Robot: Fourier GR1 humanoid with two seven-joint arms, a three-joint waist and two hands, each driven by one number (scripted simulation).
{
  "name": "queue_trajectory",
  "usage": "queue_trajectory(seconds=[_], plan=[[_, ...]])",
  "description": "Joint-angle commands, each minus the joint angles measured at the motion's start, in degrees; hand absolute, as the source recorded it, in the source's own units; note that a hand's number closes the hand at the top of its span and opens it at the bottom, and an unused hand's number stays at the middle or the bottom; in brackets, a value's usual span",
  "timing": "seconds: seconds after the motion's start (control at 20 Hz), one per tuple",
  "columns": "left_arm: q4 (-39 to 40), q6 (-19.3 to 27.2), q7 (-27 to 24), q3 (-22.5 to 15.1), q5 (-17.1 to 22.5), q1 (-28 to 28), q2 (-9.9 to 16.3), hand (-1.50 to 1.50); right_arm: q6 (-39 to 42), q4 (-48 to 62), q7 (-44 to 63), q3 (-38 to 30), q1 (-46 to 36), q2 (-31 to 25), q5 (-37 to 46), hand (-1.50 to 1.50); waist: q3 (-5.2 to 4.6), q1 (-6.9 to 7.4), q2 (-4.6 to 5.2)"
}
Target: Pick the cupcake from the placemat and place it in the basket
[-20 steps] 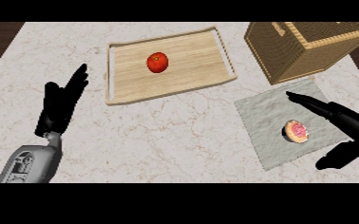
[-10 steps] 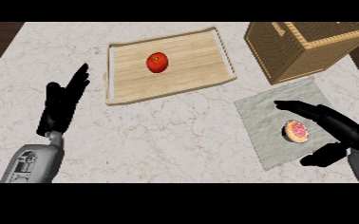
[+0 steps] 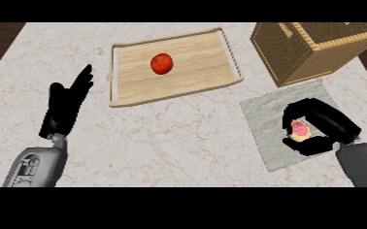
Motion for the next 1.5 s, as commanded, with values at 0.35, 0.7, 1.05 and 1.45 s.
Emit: queue_trajectory(seconds=[0.35,0.7,1.05,1.45], plan=[[0.9,-1.3,0.1,-1.3,-0.1,-2.4,-0.8,0.0,-0.1,4.0,52.7,11.8,-20.0,19.1,24.7,1.5,-0.25,4.25,0.42],[4.1,0.4,-1.9,0.4,-1.0,-2.8,-1.2,0.0,-4.5,8.0,61.4,12.2,-28.2,28.7,18.1,1.5,0.1,0.83,0.3],[2.6,0.0,-1.8,-0.3,-1.2,-1.3,-1.5,0.0,-10.4,-2.2,70.1,8.6,-35.7,28.9,1.2,1.5,0.11,1.32,0.04],[-0.4,0.0,0.8,0.2,-1.3,-0.2,-0.7,0.0,-7.1,-15.7,85.9,0.2,-49.1,28.2,-2.0,1.5,0.1,-0.29,-0.5]])
